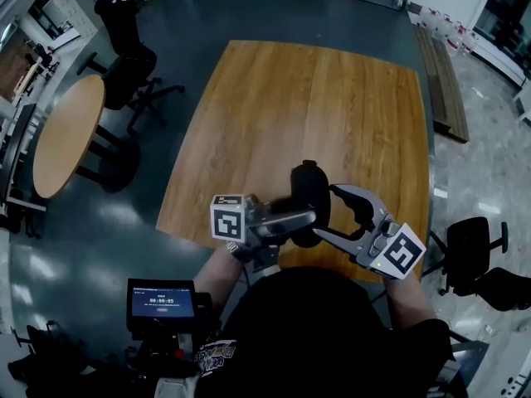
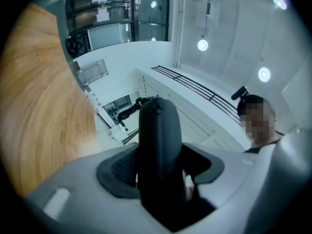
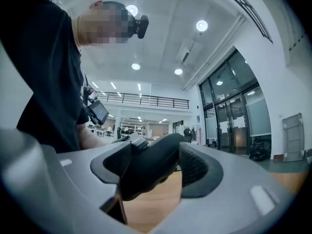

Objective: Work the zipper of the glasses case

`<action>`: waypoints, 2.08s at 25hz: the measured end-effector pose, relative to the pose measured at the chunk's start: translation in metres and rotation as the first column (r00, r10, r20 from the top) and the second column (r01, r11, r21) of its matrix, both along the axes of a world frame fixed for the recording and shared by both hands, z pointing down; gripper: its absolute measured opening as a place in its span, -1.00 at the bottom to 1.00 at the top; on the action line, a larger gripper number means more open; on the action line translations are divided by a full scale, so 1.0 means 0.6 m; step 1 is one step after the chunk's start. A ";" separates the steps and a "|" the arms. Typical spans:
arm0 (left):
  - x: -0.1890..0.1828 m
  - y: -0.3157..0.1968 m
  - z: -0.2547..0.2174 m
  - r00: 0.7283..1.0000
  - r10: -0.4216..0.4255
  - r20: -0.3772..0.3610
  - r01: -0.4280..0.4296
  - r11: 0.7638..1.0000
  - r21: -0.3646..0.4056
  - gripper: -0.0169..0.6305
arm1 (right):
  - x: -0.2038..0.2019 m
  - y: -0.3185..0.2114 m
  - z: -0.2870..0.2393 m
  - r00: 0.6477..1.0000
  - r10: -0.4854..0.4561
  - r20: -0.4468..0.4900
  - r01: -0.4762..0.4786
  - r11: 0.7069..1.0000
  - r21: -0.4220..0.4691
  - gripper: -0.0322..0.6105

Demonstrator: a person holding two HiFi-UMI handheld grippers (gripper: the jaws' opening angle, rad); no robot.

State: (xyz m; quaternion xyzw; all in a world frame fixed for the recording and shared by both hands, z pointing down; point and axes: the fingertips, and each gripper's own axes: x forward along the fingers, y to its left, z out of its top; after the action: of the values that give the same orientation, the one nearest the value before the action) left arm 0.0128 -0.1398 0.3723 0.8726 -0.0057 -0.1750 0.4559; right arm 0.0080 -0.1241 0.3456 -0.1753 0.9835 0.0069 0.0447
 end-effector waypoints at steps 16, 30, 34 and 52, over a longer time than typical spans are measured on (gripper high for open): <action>-0.020 0.054 0.030 0.834 0.245 0.495 -0.408 0.877 0.252 -0.13 | 0.049 0.020 -0.032 0.909 -0.272 -0.316 0.266 0.962 -0.062 -0.30; -0.063 0.080 0.171 0.215 -0.140 0.967 -0.880 0.400 0.254 -0.13 | -0.037 0.006 0.062 0.570 -0.724 -0.388 0.558 0.688 -0.464 -0.47; -0.068 0.082 0.176 0.189 -0.136 0.973 -0.889 0.396 0.228 -0.13 | -0.052 0.027 0.092 0.465 -0.769 -0.439 0.561 0.640 -0.525 -0.38; -0.090 0.070 0.212 0.133 -0.205 0.970 -0.910 0.362 0.201 -0.13 | -0.046 0.047 0.124 0.350 -0.746 -0.567 0.603 0.643 -0.473 -0.84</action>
State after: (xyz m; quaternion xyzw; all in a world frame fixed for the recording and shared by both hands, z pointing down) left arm -0.0410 -0.0976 0.4995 0.8295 0.0779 0.5437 -0.1011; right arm -0.0199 -0.0958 0.4198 0.2616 0.8936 -0.0333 -0.3631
